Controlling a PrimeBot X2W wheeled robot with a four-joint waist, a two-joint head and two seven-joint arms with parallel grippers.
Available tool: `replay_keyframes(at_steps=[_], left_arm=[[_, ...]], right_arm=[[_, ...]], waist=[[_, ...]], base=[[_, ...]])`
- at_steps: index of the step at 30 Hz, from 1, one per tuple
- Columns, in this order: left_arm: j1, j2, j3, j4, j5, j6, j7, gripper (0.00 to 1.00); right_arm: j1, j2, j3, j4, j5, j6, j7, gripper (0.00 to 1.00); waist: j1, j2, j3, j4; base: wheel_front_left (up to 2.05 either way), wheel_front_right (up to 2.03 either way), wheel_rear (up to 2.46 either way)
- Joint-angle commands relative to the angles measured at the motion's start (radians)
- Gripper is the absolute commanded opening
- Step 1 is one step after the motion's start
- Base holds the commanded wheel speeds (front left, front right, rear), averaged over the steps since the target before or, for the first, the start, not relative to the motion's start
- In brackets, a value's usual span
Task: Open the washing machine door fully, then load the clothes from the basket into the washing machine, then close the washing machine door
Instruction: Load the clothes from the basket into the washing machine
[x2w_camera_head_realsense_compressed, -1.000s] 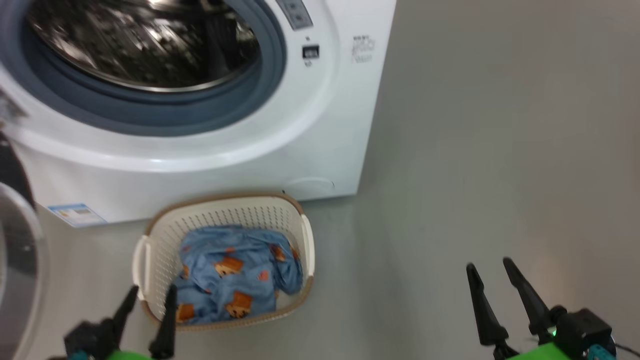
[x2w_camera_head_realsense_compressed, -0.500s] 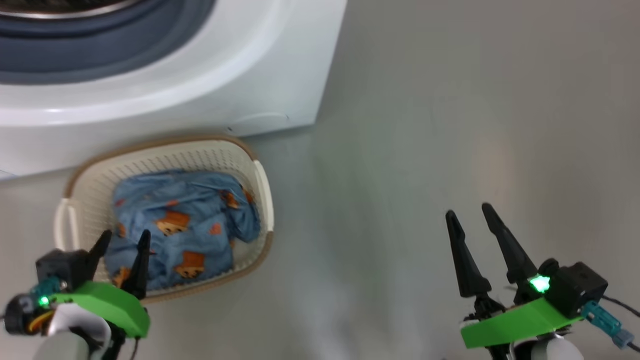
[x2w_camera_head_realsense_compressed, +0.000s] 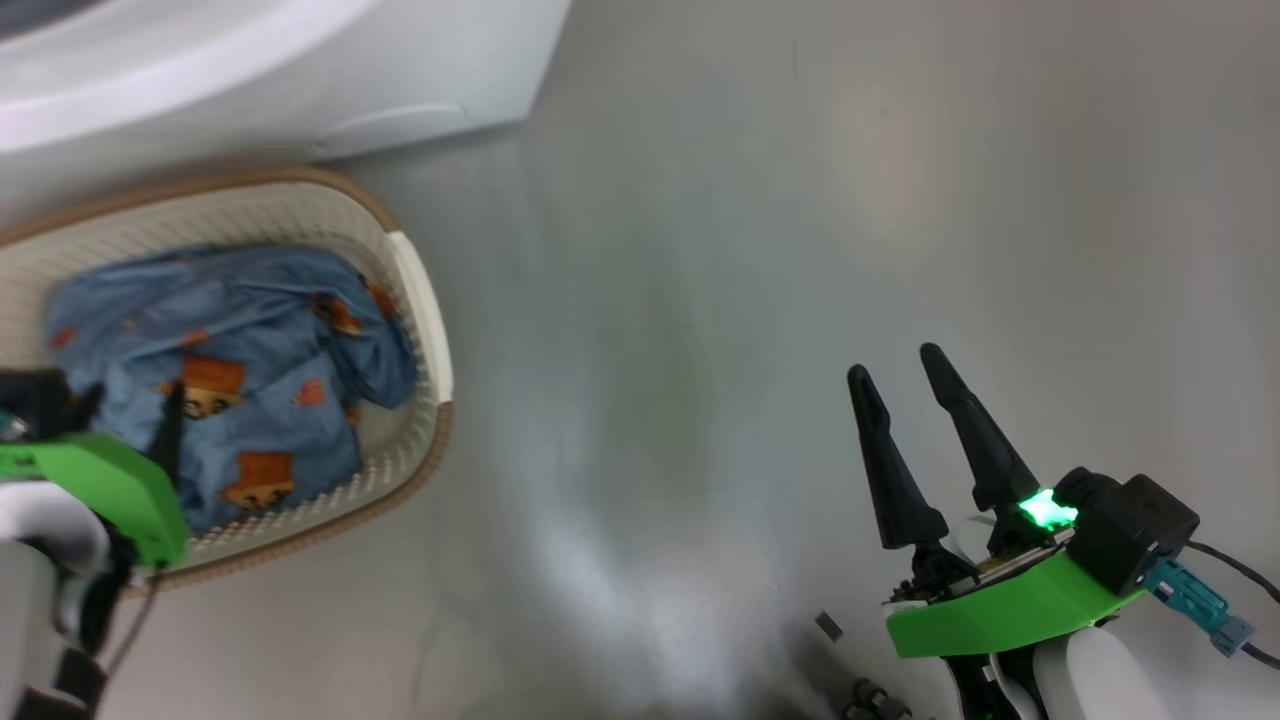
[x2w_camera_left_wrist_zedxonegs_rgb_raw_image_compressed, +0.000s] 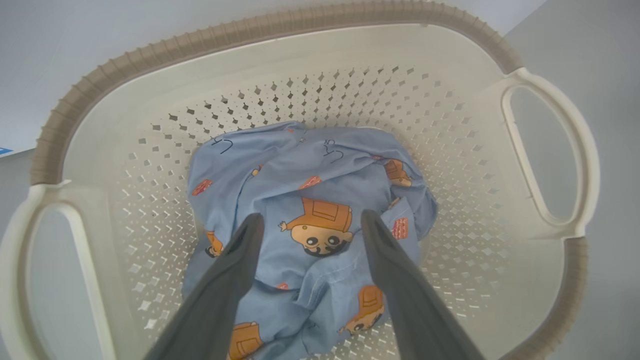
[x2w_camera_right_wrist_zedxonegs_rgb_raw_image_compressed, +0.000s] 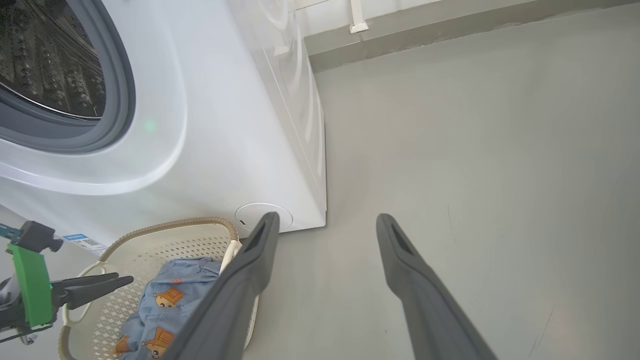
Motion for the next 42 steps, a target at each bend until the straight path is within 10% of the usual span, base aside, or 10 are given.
replay_keyframes(at_steps=[1,20,29,31,34,42], left_arm=[[-0.018,0.054,0.026,0.002,0.009,0.001,0.005,1.00],[-0.198,0.254,-0.059,0.155,0.070,-0.002,0.061,1.00],[-0.259,0.264,-0.103,0.209,0.095,-0.001,0.079,1.00],[-0.272,0.256,-0.122,0.224,0.107,-0.002,0.078,0.49],[-0.287,0.248,-0.156,0.244,0.131,-0.002,0.068,0.00],[-0.293,0.185,-0.150,0.306,0.095,0.005,-0.022,0.00]], right_arm=[[0.002,-0.009,0.028,-0.029,0.005,0.003,-0.012,1.00],[-0.015,-0.009,0.095,-0.106,0.068,0.003,-0.012,1.00],[0.007,-0.009,0.083,-0.126,0.072,0.003,-0.012,1.00],[0.010,-0.009,0.072,-0.127,0.072,0.003,-0.012,1.00],[0.012,-0.009,0.057,-0.131,0.072,0.003,-0.012,1.00],[0.008,-0.009,0.016,-0.110,0.062,0.003,-0.012,1.00]], waist=[[0.0000,-0.0001,0.079,-0.053],[0.0000,-0.0001,0.264,-0.159],[0.0000,-0.0001,0.280,-0.174],[0.0000,-0.0001,0.279,-0.173],[0.0000,-0.0001,0.274,-0.172],[0.0000,-0.0001,0.222,-0.135]], base=[[0.00,0.00,0.00],[0.00,0.00,0.00],[0.00,0.00,0.00],[0.00,0.00,0.00],[0.00,0.00,0.00],[0.00,0.00,0.00]])
